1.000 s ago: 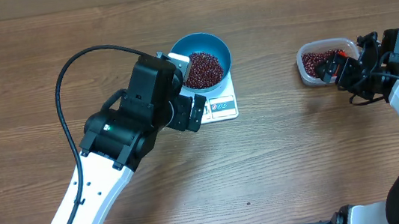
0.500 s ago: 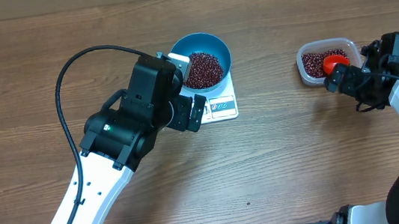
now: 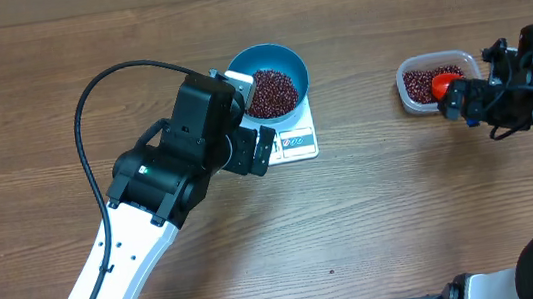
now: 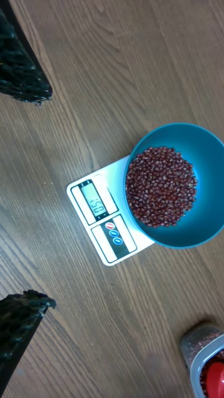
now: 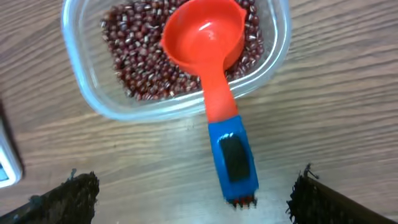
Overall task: Scoop item into bowl and weigh 150g on scale
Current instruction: 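Lay the red cup down in the bean tub with the right gripper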
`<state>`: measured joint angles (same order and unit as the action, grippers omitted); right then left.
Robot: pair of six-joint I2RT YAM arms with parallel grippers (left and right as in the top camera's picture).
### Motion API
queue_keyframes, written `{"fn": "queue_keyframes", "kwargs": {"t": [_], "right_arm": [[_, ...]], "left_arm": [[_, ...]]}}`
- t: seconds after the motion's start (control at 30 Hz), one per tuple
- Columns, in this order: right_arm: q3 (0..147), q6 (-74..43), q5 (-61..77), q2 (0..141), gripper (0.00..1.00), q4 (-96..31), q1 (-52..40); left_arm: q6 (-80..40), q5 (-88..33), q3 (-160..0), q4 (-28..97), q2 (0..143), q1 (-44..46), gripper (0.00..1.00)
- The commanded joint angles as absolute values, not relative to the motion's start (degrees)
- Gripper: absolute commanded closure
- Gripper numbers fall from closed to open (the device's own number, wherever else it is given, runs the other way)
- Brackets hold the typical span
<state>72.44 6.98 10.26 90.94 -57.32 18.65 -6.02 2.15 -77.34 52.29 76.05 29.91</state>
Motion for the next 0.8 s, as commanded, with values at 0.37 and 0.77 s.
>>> {"fn": "queue_keyframes", "kwargs": {"t": [0.37, 0.77], "right_arm": [[77.6, 9.5, 10.7, 90.8, 0.00, -59.9, 18.7], [77.6, 9.5, 10.7, 90.8, 0.00, -59.9, 18.7]], "left_arm": [[-6.2, 1.9, -78.3, 52.3, 76.5, 30.0, 0.00], [-6.2, 1.9, -78.3, 52.3, 76.5, 30.0, 0.00]]}}
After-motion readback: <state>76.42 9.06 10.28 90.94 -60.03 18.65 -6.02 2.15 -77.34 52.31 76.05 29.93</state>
